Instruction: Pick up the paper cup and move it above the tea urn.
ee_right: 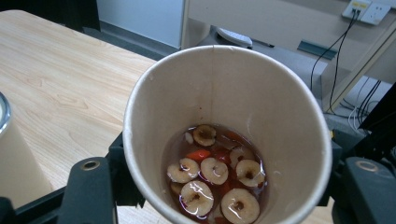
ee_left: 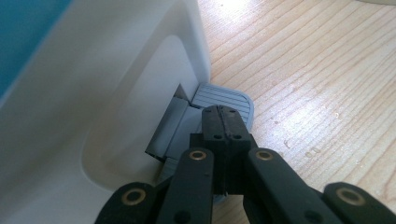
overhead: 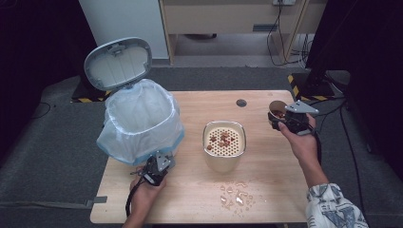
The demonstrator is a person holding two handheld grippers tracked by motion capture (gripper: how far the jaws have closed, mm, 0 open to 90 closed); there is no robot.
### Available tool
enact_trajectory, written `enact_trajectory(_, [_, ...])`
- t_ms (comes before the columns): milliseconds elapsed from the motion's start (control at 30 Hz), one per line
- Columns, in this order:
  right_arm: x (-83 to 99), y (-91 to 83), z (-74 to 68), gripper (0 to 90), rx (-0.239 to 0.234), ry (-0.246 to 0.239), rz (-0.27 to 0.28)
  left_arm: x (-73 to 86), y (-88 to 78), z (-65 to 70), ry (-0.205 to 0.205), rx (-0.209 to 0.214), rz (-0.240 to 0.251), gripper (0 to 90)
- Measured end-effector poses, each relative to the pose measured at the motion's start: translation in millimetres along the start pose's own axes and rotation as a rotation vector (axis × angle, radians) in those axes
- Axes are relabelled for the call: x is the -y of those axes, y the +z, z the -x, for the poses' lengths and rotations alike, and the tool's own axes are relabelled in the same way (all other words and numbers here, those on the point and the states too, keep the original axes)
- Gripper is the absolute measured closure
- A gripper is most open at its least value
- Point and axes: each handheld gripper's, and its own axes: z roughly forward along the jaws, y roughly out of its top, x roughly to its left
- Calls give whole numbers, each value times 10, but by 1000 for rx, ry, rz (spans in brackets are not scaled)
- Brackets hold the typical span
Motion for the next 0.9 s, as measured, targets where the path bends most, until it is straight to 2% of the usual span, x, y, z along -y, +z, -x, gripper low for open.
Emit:
enact_trajectory(500, [-296, -101, 30, 341, -10, -115, 26, 1, 2, 1, 2, 0, 2, 897])
enact_trajectory(900, [-501, -177, 28, 342, -19, -157, 42, 1, 1, 1, 2, 0, 1, 897])
